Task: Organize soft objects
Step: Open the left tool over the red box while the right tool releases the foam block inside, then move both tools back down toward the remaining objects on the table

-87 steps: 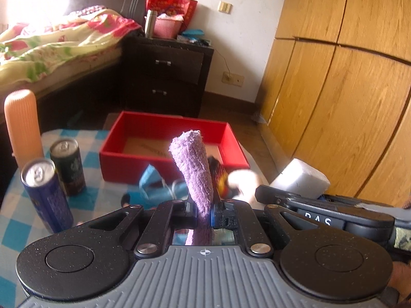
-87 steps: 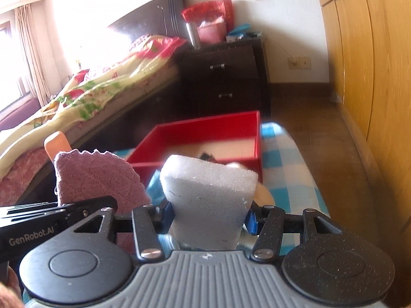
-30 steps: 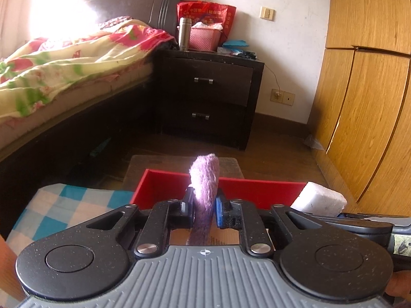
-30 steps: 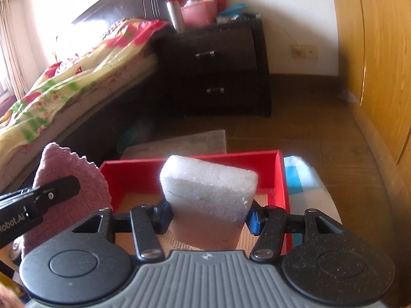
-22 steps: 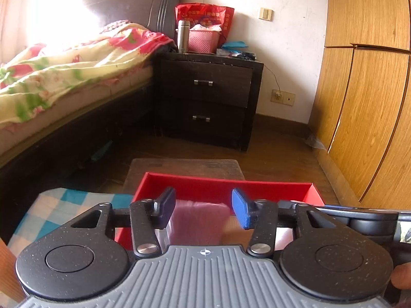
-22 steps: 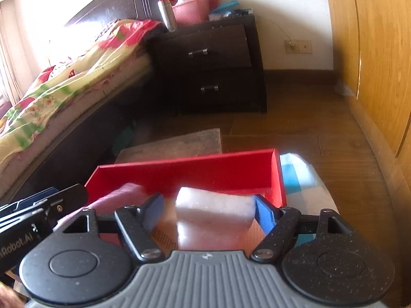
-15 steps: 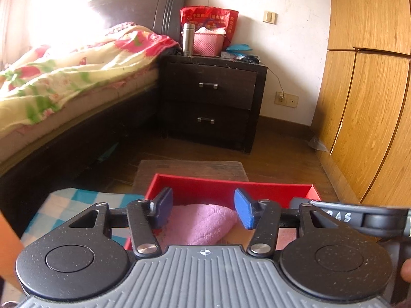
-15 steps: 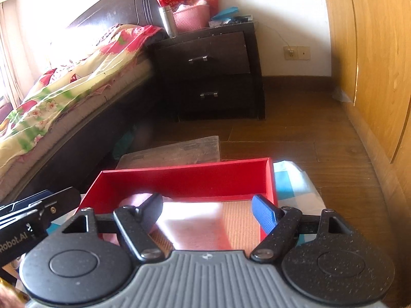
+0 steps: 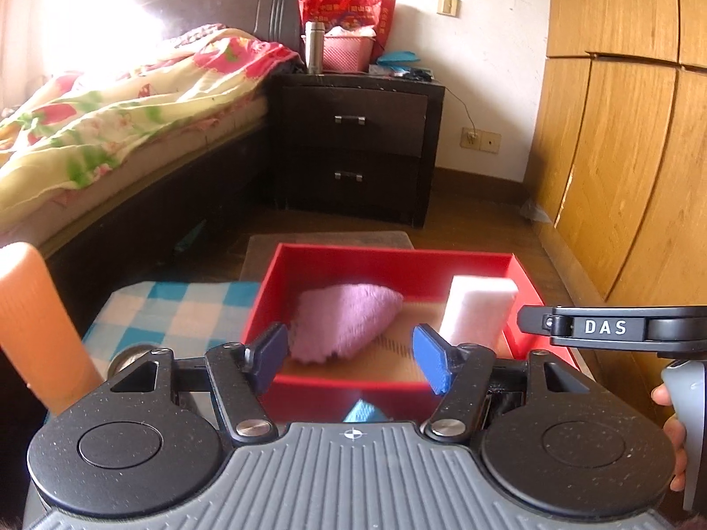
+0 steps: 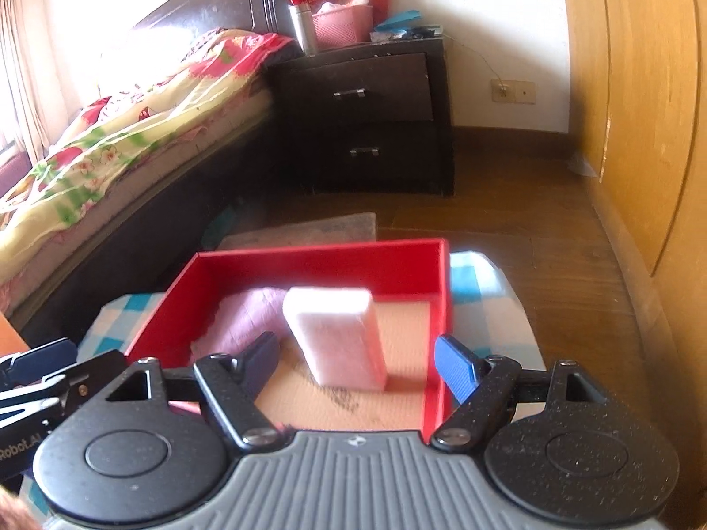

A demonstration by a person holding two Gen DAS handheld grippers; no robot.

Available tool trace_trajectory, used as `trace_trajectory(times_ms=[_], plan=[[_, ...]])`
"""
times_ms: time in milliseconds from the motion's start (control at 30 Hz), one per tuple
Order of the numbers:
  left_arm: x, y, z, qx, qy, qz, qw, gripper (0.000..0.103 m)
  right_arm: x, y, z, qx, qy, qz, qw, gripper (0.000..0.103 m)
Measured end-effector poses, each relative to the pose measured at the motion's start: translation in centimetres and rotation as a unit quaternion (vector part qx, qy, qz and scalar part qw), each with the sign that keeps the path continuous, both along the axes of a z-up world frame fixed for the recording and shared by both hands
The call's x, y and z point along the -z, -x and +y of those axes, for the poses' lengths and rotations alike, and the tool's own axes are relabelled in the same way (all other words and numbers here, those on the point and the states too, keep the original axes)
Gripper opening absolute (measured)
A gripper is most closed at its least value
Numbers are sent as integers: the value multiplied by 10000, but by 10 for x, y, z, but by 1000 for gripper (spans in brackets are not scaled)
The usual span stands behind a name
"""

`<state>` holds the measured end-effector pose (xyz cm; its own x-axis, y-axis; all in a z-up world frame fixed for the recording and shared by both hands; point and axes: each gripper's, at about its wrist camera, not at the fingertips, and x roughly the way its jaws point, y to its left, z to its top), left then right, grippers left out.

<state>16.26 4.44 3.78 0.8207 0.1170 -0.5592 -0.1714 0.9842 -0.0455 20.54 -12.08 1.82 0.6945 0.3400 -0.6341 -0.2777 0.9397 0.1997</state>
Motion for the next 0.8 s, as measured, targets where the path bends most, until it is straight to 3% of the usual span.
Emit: trace_trajectory(times_ms=[800], plan=[[12,79,4,21,226,343,9992,66,2,75,-35,-8,-125,171,9998,57]])
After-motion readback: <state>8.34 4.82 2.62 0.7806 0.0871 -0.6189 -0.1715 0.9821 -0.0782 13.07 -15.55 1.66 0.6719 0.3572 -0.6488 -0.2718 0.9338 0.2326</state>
